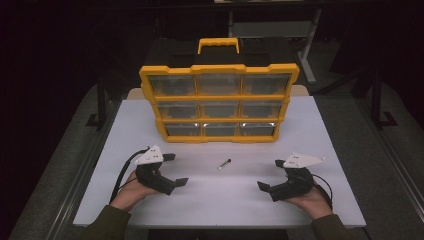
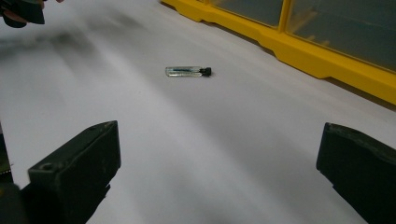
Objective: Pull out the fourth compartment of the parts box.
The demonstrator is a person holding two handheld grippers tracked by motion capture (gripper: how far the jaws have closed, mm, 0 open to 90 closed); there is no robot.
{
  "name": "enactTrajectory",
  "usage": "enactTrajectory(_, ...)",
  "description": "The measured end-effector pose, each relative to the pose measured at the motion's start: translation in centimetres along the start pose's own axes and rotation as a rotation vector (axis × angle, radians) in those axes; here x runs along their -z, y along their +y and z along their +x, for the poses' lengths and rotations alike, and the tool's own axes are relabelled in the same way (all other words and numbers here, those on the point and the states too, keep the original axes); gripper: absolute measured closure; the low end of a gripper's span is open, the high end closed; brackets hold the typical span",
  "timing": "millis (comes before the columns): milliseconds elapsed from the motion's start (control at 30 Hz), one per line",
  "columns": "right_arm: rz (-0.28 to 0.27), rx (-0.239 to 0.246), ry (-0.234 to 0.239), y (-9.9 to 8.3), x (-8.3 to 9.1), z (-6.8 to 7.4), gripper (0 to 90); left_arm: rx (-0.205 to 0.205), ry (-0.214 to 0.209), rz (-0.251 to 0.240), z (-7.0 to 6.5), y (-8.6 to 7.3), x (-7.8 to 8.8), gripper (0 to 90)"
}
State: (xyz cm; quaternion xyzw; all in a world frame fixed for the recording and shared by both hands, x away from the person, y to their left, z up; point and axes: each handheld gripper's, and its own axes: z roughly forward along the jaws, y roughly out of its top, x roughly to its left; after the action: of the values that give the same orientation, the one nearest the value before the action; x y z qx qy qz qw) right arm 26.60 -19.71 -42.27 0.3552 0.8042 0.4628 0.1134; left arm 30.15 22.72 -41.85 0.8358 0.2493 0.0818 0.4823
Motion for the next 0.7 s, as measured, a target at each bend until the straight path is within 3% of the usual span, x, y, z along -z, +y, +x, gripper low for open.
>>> enactTrajectory(133,0.006,0.007,0.002,-0.1,-0.1,0.0,0.0,-0.014,-0.001,0.002,0.3,0.3,-0.2,0.4)
enactTrajectory(700,0.005,0.008,0.006,-0.2,-0.2,0.1,0.0,-0.006,-0.017,-0.007,0.4,1.1,-0.7,0.4)
